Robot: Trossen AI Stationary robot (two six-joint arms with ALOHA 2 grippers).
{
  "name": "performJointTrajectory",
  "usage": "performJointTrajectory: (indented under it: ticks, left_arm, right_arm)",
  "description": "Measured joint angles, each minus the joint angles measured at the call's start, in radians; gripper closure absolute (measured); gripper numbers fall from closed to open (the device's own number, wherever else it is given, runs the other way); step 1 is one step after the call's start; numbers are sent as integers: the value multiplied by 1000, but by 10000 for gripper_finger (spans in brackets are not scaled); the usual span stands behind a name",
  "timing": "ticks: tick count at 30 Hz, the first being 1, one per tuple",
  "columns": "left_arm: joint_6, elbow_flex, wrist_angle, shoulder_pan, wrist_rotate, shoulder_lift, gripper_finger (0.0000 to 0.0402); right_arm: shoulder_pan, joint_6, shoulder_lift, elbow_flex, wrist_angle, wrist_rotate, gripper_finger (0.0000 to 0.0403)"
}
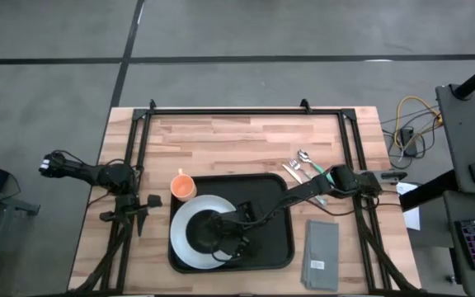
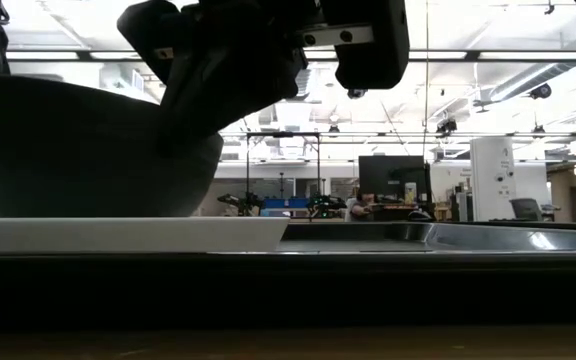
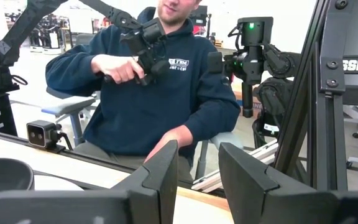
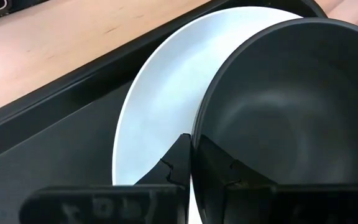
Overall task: Set up tray
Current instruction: Put the black bowl on top of the white plate on the black table tray, then put the gray table napkin to the right of the white plate on the black table tray
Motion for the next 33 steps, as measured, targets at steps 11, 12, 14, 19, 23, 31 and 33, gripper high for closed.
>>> performJointTrajectory:
  ticks: [11,12,14,19,23,31,33]
  left_arm:
    - [0,0,0,0,0,0,304]
    - [0,0,0,0,0,0,304]
    - [0,0,0,0,0,0,304]
    - [0,0,0,0,0,0,304]
    - [0,0,0,0,0,0,304]
    - [0,0,0,0,0,0,304]
    - [0,0,0,0,0,0,304]
  right_arm:
    - [0,0,0,0,1,0,358]
    - [0,1,0,0,1,0,353]
    - [0,4,0,0,1,0,342]
    - [0,5,-2,0,-2,0,314]
    - [0,19,-6,24,-36,7,295]
    - [0,67,-8,118,-221,33,273]
    - [-1,98,-8,132,-265,32,273]
